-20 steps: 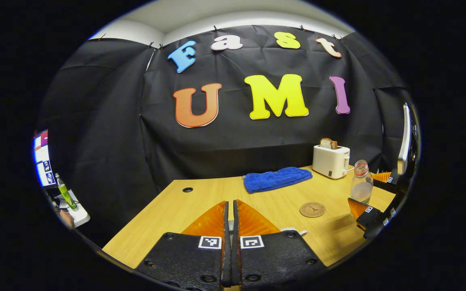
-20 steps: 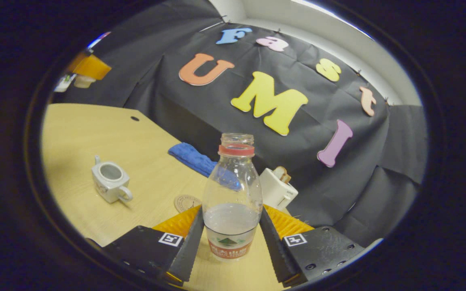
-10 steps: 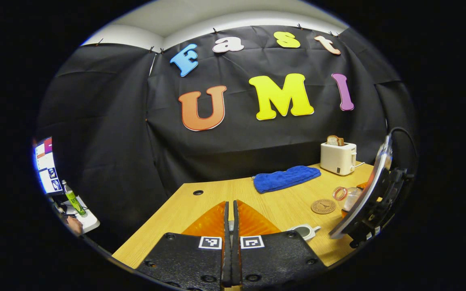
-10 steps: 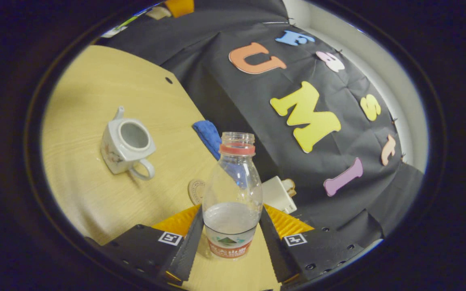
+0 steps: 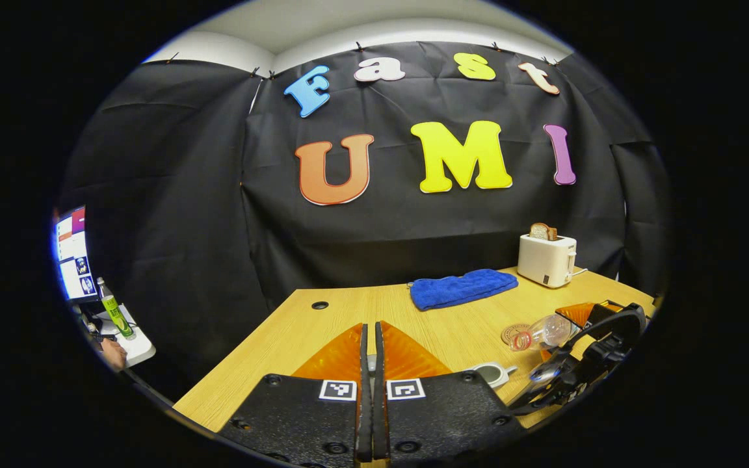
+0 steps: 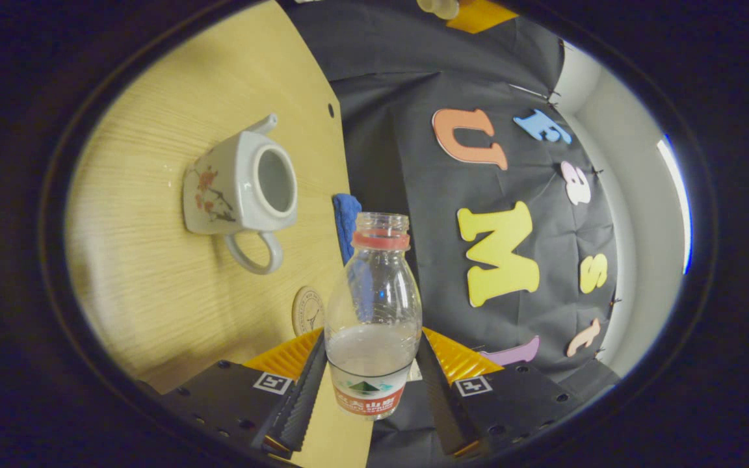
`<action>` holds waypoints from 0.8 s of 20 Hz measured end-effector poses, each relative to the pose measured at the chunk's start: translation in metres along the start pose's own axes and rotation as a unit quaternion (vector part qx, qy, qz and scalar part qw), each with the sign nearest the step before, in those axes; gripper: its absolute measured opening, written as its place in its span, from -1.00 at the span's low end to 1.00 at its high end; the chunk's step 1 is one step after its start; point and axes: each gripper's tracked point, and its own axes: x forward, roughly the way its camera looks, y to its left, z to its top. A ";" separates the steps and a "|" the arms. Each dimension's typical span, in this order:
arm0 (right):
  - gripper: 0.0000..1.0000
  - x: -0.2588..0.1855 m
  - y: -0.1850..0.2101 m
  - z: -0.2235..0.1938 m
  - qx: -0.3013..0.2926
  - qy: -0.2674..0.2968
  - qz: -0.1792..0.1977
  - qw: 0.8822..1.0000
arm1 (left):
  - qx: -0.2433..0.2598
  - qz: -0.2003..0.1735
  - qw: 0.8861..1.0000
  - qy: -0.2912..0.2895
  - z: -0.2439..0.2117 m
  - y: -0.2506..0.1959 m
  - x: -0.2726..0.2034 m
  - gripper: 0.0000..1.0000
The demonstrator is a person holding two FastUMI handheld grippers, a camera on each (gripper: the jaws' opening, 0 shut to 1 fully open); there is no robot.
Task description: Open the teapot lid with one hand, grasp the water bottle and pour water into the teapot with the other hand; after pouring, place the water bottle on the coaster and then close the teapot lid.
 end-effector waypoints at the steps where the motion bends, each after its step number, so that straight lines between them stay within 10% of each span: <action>1: 0.51 -0.001 -0.003 0.003 -0.019 -0.003 -0.010 1.000 | -0.002 0.000 1.000 0.000 0.000 0.000 0.000 -0.94; 16: 0.51 0.000 -0.020 0.027 -0.201 -0.057 -0.092 0.974 | -0.008 -0.011 1.000 0.008 -0.002 -0.004 -0.001 -0.94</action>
